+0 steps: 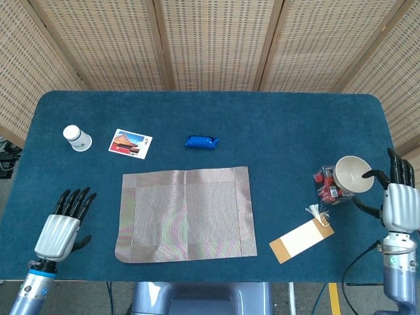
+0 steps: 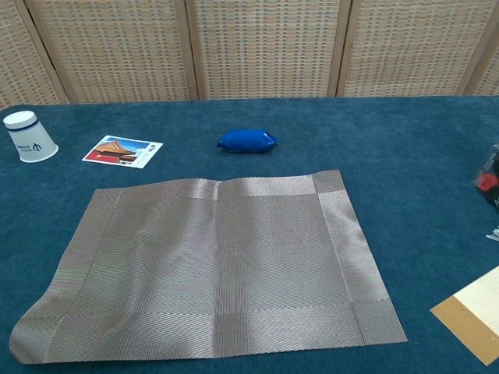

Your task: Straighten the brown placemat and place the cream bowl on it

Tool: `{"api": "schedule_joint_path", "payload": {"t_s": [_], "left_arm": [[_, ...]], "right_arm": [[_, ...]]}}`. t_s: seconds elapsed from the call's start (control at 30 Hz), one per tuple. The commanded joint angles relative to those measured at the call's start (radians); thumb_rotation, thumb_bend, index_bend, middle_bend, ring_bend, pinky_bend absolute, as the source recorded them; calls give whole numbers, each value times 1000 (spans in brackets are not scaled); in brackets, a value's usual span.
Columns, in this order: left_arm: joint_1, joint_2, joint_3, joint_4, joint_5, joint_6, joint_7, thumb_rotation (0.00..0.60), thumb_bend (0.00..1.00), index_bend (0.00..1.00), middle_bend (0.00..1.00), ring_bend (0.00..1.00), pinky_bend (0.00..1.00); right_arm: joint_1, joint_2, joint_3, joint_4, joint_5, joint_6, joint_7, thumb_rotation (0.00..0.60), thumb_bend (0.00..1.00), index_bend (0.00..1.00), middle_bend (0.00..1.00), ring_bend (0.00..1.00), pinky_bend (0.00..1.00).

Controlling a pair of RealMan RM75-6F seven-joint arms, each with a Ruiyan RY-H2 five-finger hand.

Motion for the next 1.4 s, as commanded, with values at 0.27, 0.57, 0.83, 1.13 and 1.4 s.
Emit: {"api": "schedule_joint_path", "payload": {"t_s": [0.27,0.57,0.83,1.13,1.4], "left_arm": [[-3,15,-46,-55,-2,-5,-3,600,138,0,0,0,0],[18,39,-72,-66,3,17,-24,600,138,0,0,0,0],[28,55,-82,-76,12,22,-48,600,141,0,0,0,0],[35,50,-96,-76,10,15,-55,600,176,2,0,0,0],[39,44,-103,-70,13,6,-58,600,177,12,0,0,0]], "right_arm": [[61,-54,13,82,146,-159,-54,600,212,421,0,0,0],[78,-111,13,160,192,-193,-64,600,215,392,0,0,0],[91,-128,21,193,217,-212,-76,600,232,398,0,0,0],[118,-154,28,255,248,-263,-81,600,250,446,0,0,0],[137,-177,31,287,259,-290,-81,600,369,483,0,0,0]]}}
